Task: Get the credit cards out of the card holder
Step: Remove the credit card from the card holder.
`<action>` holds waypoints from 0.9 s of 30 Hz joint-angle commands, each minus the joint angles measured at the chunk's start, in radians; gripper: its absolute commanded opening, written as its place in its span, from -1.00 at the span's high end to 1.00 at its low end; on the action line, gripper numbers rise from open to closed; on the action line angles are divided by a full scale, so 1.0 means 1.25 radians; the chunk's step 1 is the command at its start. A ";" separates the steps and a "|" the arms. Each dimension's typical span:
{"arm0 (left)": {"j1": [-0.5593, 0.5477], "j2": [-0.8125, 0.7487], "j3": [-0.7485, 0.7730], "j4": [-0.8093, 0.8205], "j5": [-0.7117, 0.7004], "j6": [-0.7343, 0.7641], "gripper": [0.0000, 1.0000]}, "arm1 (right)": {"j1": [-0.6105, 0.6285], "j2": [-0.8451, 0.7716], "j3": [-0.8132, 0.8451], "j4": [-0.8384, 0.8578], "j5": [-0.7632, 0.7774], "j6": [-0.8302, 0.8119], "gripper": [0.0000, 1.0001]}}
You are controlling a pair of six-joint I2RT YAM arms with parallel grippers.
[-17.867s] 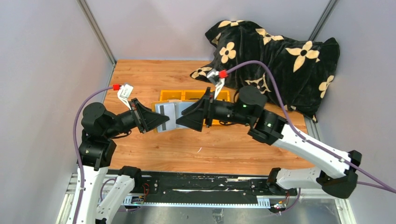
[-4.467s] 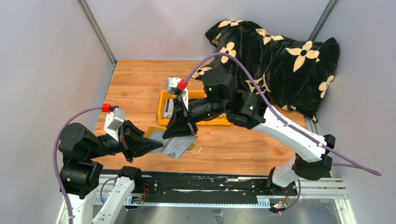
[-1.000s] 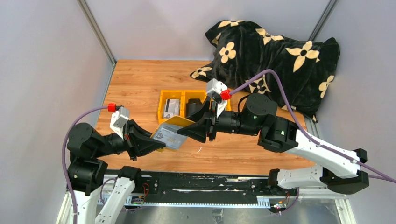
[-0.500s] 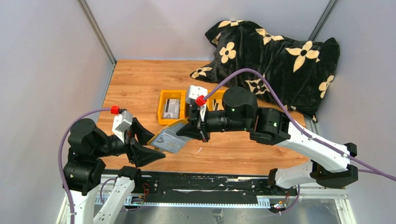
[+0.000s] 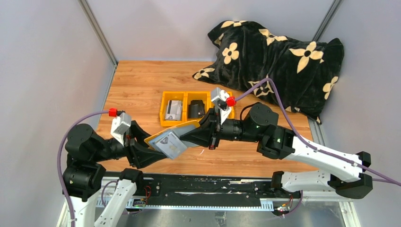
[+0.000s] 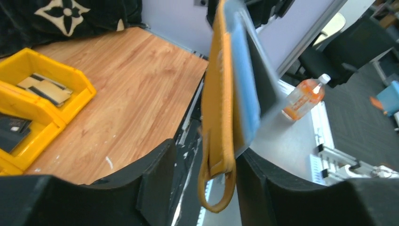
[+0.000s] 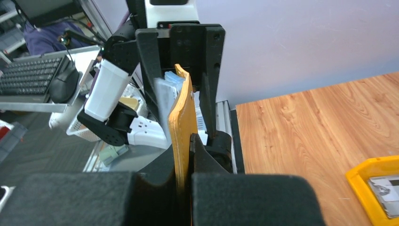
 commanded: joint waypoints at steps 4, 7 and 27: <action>-0.002 -0.062 -0.055 0.299 -0.002 -0.264 0.11 | 0.010 -0.002 -0.068 0.194 0.004 0.117 1.00; -0.002 -0.069 -0.057 0.288 -0.005 -0.248 0.21 | 0.010 -0.008 -0.087 0.216 0.007 0.130 1.00; -0.002 -0.076 -0.053 0.179 0.063 -0.136 -0.23 | 0.011 -0.066 -0.125 0.235 0.032 0.148 1.00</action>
